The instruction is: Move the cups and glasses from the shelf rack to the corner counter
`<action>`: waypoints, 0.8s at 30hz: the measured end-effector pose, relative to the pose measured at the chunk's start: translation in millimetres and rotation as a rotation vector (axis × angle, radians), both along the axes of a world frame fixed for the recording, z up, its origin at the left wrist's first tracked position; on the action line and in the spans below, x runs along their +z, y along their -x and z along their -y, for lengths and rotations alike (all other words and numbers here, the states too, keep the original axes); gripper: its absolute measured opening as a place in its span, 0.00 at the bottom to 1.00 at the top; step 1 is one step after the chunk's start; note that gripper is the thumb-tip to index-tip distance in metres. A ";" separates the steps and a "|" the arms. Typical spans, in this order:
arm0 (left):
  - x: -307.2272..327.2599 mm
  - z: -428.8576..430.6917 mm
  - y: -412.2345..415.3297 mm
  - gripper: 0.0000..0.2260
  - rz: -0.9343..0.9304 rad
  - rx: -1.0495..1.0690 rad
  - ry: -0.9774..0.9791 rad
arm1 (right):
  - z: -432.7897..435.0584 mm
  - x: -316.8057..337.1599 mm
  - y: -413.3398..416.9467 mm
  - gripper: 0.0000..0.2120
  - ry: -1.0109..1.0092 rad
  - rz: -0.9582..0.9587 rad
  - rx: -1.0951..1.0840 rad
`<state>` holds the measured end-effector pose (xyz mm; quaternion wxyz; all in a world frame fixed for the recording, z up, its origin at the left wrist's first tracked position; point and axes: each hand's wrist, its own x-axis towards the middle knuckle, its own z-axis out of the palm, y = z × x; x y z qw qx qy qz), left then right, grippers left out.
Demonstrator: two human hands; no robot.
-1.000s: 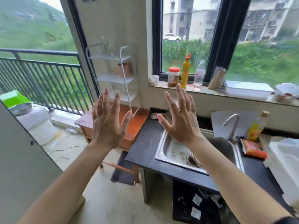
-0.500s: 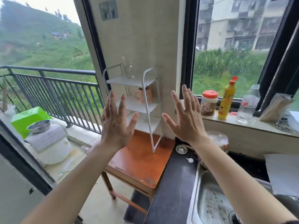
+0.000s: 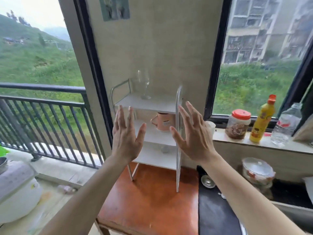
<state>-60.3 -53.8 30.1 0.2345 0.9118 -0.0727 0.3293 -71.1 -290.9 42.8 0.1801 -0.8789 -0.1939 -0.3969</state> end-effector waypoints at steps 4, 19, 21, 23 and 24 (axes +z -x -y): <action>-33.4 -32.0 -39.9 0.34 -0.141 -0.083 -0.051 | -35.9 -28.8 -15.7 0.30 -0.029 -0.071 -0.047; -127.0 -74.9 -93.7 0.24 -0.394 -0.294 -0.272 | -105.3 -77.6 -116.1 0.23 -0.424 -0.657 0.019; -125.2 -81.2 -99.2 0.24 -0.391 -0.321 -0.263 | -113.6 -75.2 -141.5 0.27 -0.547 -0.747 0.100; -121.8 -83.4 -103.2 0.24 -0.410 -0.346 -0.223 | -119.1 -74.0 -161.4 0.27 -0.717 -0.858 0.113; -120.2 -84.5 -104.8 0.24 -0.422 -0.357 -0.195 | -121.9 -74.1 -168.0 0.25 -0.821 -0.904 0.125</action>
